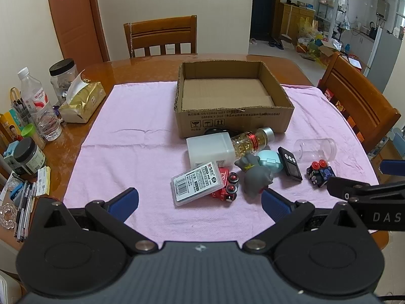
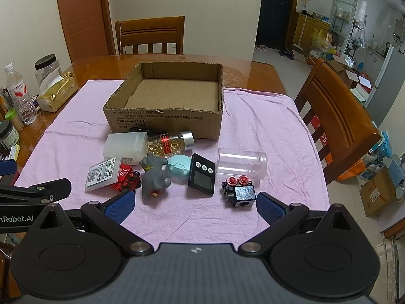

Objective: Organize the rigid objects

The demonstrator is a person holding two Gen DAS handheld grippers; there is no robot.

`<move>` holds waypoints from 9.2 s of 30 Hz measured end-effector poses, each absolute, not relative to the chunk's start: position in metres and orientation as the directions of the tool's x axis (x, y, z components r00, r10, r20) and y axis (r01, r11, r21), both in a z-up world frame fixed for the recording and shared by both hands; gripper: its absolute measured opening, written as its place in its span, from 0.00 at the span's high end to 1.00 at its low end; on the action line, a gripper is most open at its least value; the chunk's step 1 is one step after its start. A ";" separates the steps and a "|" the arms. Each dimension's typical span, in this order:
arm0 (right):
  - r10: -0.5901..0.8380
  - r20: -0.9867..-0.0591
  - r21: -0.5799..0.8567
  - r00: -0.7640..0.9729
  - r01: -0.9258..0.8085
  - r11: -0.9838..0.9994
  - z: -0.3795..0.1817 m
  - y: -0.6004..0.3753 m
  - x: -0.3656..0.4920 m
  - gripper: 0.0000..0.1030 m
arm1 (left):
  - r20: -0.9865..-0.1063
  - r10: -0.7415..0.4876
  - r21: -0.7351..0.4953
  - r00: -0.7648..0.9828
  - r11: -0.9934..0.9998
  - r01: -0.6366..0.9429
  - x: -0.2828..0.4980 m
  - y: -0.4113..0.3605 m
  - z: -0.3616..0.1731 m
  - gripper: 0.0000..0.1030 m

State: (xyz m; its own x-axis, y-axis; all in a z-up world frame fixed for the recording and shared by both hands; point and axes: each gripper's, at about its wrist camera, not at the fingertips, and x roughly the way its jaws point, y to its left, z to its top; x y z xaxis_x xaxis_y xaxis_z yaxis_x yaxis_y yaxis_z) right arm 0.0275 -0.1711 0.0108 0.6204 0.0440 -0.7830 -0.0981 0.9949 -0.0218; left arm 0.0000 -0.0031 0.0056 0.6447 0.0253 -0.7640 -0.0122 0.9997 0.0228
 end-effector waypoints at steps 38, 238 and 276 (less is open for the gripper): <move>0.055 -0.772 -0.020 0.633 -0.111 0.994 0.014 -0.178 0.035 0.00 | -0.767 0.037 0.028 0.640 0.999 -0.024 0.006 -0.008 0.011 0.01; 0.234 -0.815 -0.065 0.530 -0.485 0.872 -0.014 -0.200 0.179 0.45 | -0.745 -0.233 0.041 0.625 0.919 0.392 0.221 0.013 0.001 0.14; 0.266 -0.803 -0.061 0.533 -0.518 0.853 -0.026 -0.153 0.331 0.45 | -0.704 0.036 0.062 0.709 0.998 0.010 0.271 0.067 -0.014 0.01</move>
